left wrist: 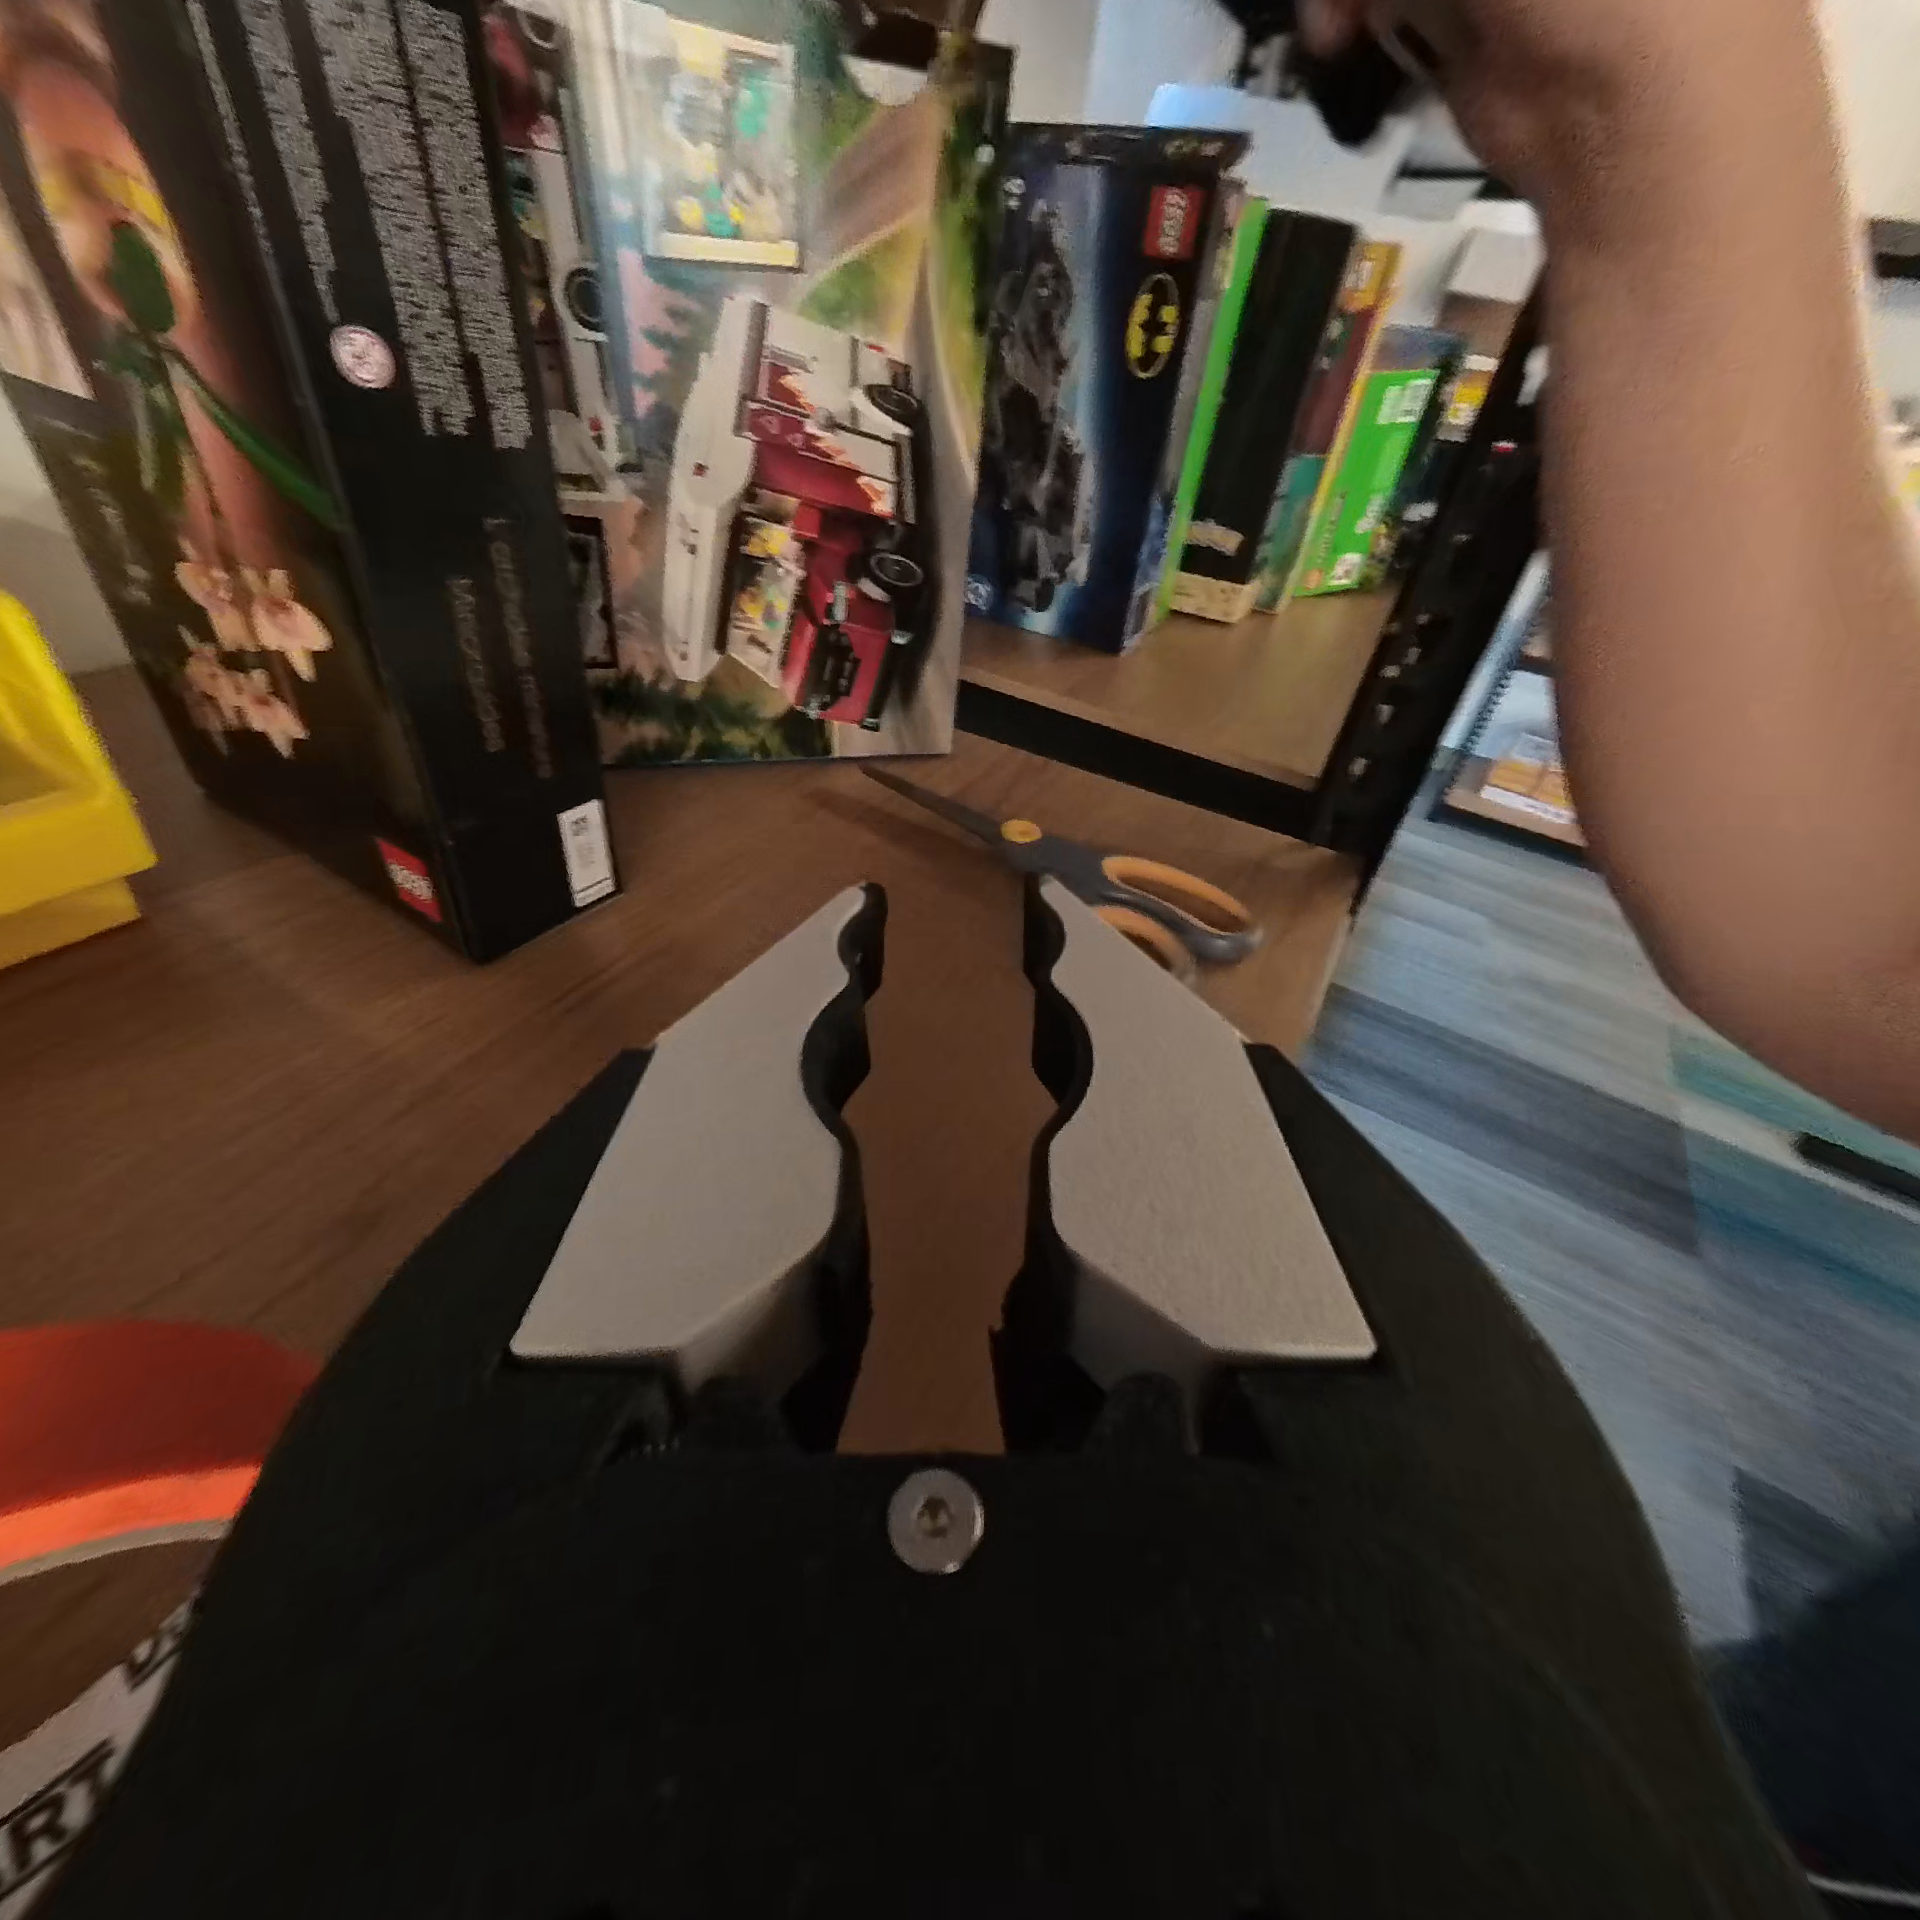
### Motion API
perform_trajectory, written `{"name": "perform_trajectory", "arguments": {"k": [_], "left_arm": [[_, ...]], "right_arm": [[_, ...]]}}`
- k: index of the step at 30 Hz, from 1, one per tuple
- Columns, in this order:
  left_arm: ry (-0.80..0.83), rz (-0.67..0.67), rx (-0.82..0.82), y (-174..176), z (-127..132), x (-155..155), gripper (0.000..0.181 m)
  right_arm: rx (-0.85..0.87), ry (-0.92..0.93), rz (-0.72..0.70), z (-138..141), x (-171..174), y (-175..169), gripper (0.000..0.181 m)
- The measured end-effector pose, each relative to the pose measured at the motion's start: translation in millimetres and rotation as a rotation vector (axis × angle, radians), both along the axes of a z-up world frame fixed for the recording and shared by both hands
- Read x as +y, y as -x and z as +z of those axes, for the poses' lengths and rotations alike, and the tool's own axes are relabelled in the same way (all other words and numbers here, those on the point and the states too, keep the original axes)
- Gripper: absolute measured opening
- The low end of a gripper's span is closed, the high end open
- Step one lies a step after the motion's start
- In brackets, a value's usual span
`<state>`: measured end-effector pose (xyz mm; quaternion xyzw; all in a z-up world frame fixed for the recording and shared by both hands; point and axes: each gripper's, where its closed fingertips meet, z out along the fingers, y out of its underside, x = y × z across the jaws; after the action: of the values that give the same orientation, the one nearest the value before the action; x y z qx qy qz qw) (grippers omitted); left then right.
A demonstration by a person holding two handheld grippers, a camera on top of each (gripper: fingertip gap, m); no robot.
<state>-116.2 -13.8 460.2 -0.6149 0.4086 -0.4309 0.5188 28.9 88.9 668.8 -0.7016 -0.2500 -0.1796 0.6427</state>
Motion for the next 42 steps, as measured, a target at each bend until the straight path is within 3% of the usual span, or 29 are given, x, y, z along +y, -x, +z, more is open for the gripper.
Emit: {"name": "perform_trajectory", "arguments": {"k": [6,8,11,14,18,22,28,33,35,39,42], "left_arm": [[-0.056,-0.171,0.090,8.9,5.2,-34.6,0.027],[-0.126,-0.180,0.179,16.0,21.0,-34.9,0.031],[-0.309,-0.081,0.258,30.9,66.9,-13.4,0.034],[-0.447,0.042,0.288,45.3,112.9,14.1,0.033],[-0.411,0.055,0.289,48.3,145.8,32.0,0.033],[-0.422,0.066,0.300,48.9,158.9,45.5,0.033],[-0.409,0.047,0.304,47.7,157.2,49.8,0.030],[-0.528,0.011,0.380,12.7,180.3,71.6,0.035],[-0.645,0.014,0.399,-13.3,203.5,96.7,0.039],[-0.874,-0.098,0.468,-74.0,235.4,158.7,0.027],[-0.755,-0.219,0.449,-112.7,245.8,198.6,0.032]], "right_arm": [[-0.196,0.335,-0.109,10.0,73.1,-34.8,0.035],[-0.200,0.491,-0.088,-2.4,76.9,-42.2,0.034],[-0.199,0.632,-0.082,-13.6,69.9,-55.2,0.034],[-0.192,0.686,-0.050,-23.6,67.5,-60.1,0.041],[-0.185,0.720,-0.091,-34.3,76.9,-72.7,0.042],[-0.176,0.779,-0.082,-42.2,79.3,-74.2,0.031],[-0.258,0.757,-0.122,-41.6,84.2,-80.9,0.028],[-0.264,0.770,-0.112,-43.3,77.3,-70.3,0.030],[-0.304,0.743,-0.145,-38.9,75.5,-73.6,0.031],[-0.257,0.768,-0.160,-35.6,61.8,-75.4,0.031],[-0.185,0.777,-0.147,-30.5,51.9,-78.3,0.039]]}}
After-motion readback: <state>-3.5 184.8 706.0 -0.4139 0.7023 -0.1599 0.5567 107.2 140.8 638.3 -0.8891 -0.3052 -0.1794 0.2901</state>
